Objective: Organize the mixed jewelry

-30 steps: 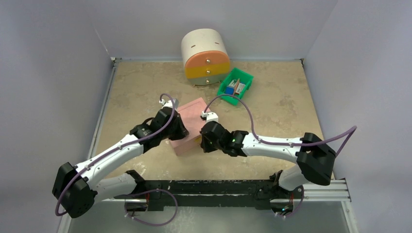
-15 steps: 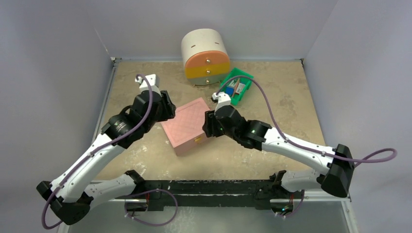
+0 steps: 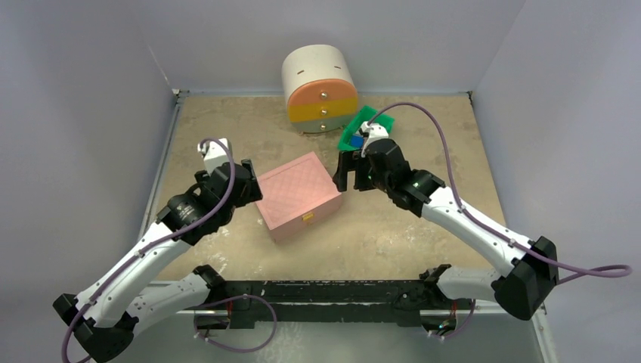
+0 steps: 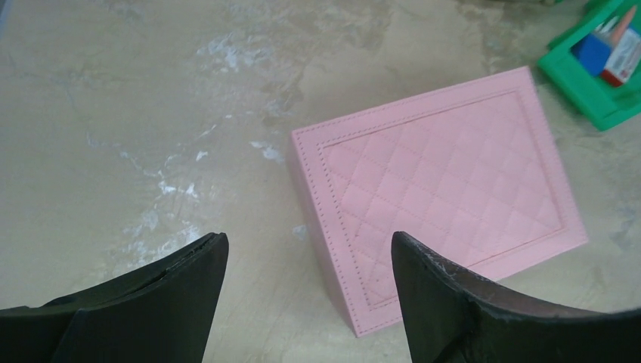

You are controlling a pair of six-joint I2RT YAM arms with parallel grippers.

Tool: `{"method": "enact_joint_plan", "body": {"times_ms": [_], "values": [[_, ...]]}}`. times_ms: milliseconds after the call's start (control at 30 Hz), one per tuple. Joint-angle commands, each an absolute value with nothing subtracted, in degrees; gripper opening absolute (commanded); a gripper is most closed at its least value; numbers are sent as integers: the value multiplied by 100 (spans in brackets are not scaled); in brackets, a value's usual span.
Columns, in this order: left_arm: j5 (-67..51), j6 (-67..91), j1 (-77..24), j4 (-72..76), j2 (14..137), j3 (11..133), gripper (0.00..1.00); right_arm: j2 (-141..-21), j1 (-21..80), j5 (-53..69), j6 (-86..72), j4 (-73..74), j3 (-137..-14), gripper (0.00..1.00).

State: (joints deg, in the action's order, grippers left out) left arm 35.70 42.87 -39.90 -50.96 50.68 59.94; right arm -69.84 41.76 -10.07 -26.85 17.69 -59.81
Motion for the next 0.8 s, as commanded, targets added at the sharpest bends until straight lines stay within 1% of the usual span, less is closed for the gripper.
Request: {"method": "enact_joint_plan", "body": {"times_ms": [0, 200, 433, 633, 767], "values": [[3729, 4869, -4003, -4979, 4886, 5483, 79, -7187, 3765, -108, -2520, 1508, -6005, 99], [3634, 5103, -3931, -4799, 4706, 5057, 82, -7588, 3431, 722, -2696, 1057, -5814, 99], [3274, 5199, -3921, -4563, 4642, 4759, 82, -8075, 3281, 1324, -2777, 628, -5657, 99], [3094, 5118, -3920, -4528, 4617, 4755, 82, -8410, 3246, 1657, -2845, 331, -5590, 99], [3015, 4898, -3924, -4502, 4542, 4890, 82, -8708, 3243, 1998, -2912, 141, -5648, 97]]}}
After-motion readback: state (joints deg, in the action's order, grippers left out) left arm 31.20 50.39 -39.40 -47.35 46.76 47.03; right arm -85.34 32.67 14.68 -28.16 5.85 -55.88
